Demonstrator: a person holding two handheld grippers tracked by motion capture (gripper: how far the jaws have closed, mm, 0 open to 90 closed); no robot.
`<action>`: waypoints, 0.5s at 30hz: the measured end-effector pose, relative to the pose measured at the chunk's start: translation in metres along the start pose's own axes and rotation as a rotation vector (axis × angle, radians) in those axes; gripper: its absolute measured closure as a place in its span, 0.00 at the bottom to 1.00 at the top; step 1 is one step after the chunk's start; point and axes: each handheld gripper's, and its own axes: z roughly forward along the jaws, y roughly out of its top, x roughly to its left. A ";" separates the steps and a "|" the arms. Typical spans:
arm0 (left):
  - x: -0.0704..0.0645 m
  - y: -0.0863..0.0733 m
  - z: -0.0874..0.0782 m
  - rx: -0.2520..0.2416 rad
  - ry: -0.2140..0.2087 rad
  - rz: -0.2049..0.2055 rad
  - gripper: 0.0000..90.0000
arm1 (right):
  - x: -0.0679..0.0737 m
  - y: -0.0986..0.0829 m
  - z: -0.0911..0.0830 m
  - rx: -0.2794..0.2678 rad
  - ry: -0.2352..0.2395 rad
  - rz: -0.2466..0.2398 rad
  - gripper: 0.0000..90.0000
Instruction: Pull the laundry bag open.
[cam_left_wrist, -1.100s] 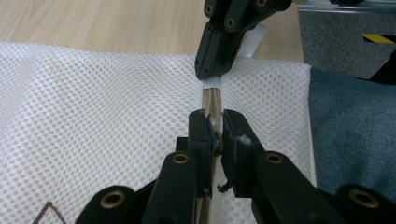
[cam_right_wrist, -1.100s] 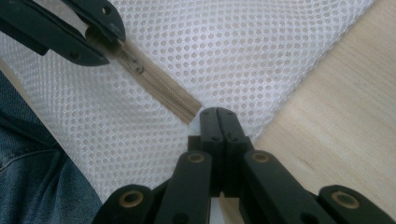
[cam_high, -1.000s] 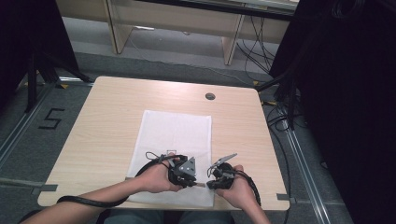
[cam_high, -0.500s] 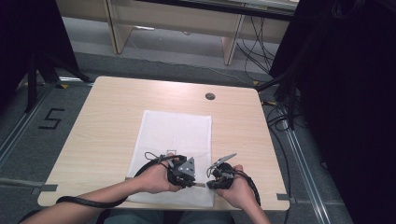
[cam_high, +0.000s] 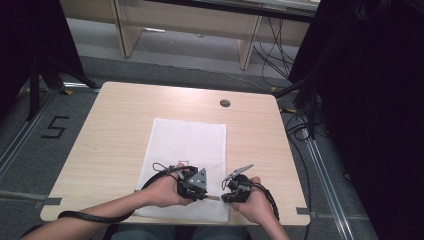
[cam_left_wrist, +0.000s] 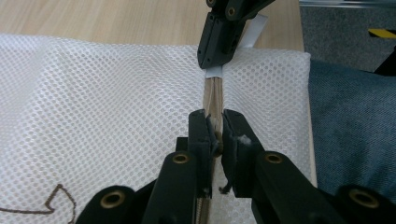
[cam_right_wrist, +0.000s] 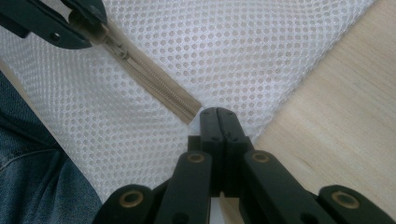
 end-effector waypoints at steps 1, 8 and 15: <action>0.000 0.000 0.000 0.001 0.001 0.001 0.91 | 0.000 0.000 0.000 0.000 0.001 -0.001 1.00; -0.001 -0.001 -0.002 0.002 0.006 0.002 0.91 | 0.000 0.000 0.000 0.001 -0.001 -0.001 1.00; -0.001 -0.004 -0.003 0.002 0.002 -0.005 0.91 | 0.001 0.000 0.000 0.003 -0.003 0.001 1.00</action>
